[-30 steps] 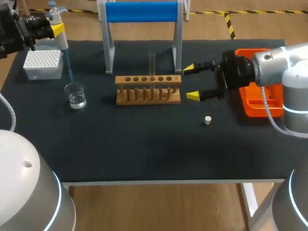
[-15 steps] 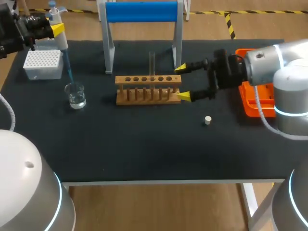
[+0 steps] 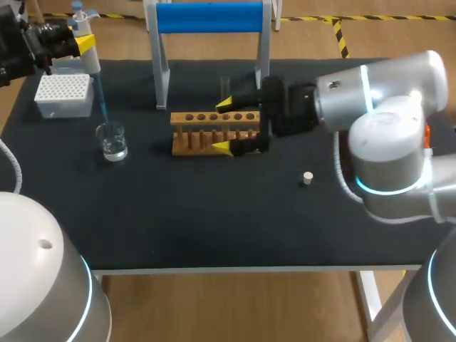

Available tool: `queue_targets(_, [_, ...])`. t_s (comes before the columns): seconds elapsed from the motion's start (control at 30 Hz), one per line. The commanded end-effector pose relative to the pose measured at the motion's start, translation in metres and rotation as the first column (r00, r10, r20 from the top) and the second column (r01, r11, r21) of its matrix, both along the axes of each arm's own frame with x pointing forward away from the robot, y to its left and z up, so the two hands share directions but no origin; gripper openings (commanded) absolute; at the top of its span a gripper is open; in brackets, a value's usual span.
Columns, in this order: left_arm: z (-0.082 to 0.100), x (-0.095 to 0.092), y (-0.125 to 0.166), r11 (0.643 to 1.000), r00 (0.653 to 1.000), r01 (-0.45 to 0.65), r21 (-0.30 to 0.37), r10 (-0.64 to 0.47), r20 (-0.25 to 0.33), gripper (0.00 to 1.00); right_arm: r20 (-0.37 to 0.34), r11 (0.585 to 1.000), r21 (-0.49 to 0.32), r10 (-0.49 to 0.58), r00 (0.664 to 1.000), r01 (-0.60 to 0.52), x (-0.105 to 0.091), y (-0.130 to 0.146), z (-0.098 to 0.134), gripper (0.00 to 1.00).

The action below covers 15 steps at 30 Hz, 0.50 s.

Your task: Invert the test tube, pick up the pipette, mount the tip to pipette, aspirate from beaker and dispense into the tube, eject the tip, return the pipette, and cap with the stopper.

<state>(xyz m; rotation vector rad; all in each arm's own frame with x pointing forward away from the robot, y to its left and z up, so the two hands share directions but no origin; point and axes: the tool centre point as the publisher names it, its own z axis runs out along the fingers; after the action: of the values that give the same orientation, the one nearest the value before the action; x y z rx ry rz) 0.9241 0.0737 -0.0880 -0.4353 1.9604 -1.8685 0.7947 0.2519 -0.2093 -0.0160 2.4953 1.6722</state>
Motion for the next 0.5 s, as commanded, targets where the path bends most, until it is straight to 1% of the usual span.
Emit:
queue_targets(0.03, [0.000,0.000,0.000,1.000,1.000,0.000,-0.001,0.000,0.002,0.00,-0.002,0.997,-0.048,-0.066,0.998,0.065,0.005,0.051,-0.017,1.00])
queue_targets(0.3, [0.000,0.000,0.000,1.000,1.000,0.000,-0.001,0.000,0.002,0.00,-0.016,0.985,-0.102,-0.144,0.990,0.141,0.010,0.079,-0.038,1.00])
queue_targets(0.5, [0.000,0.000,0.000,1.000,1.000,0.000,-0.001,0.000,0.002,0.00,-0.023,0.976,-0.103,-0.197,0.980,0.194,0.018,0.089,-0.053,1.00])
